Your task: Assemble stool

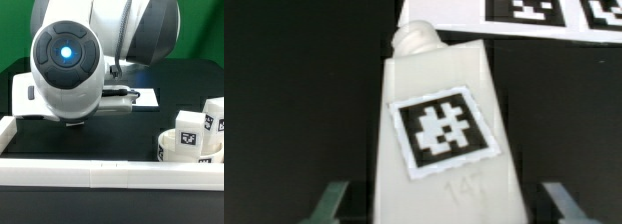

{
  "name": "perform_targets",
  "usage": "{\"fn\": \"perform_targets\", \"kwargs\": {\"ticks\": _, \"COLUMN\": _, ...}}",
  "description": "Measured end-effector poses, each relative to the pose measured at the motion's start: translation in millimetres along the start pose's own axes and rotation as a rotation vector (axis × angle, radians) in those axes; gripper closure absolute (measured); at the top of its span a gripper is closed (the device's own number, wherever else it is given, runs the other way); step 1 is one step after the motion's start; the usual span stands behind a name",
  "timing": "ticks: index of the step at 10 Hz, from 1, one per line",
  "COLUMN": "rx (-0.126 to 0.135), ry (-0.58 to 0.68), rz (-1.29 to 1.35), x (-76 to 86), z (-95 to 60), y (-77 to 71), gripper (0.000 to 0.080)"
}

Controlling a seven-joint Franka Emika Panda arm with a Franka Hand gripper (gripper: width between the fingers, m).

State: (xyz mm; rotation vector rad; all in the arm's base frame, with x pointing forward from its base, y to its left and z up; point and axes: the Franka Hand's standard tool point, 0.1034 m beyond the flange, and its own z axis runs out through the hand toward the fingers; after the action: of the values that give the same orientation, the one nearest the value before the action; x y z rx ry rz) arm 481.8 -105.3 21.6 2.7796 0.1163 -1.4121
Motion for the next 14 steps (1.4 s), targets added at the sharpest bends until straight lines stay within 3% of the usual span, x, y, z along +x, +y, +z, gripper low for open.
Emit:
{"fn": "perform_targets", "kwargs": {"ticks": 4, "rx": 0.01, "ry": 0.049, "rz": 0.013, "x": -34.9, "z": -48.7, "y": -6.5, "gripper": 0.0472}}
{"fn": "perform_targets", "kwargs": {"ticks": 7, "rx": -0.001, "ry": 0.106, "rz": 0.013, "x": -27.9, "z": -53.8, "y": -4.0, "gripper": 0.0472}}
{"fn": "perform_targets", "kwargs": {"ticks": 9, "rx": -0.022, "ry": 0.275, "rz": 0.012, "x": -16.4, "z": -65.2, "y": -0.3, "gripper": 0.0472}}
{"fn": "perform_targets", "kwargs": {"ticks": 10, "rx": -0.005, "ry": 0.331, "rz": 0.021, "x": -19.7, "z": -64.3, "y": -3.8, "gripper": 0.0472}}
{"fn": "perform_targets", "kwargs": {"ticks": 11, "rx": 0.036, "ry": 0.37, "rz": 0.028, "x": -20.8, "z": -66.8, "y": -11.2, "gripper": 0.0472}}
{"fn": "perform_targets", "kwargs": {"ticks": 13, "rx": 0.086, "ry": 0.506, "rz": 0.045, "x": -28.0, "z": -88.9, "y": -21.7, "gripper": 0.0472}}
{"fn": "perform_targets", "kwargs": {"ticks": 14, "rx": 0.091, "ry": 0.536, "rz": 0.052, "x": -35.8, "z": -99.0, "y": -24.0, "gripper": 0.0472}}
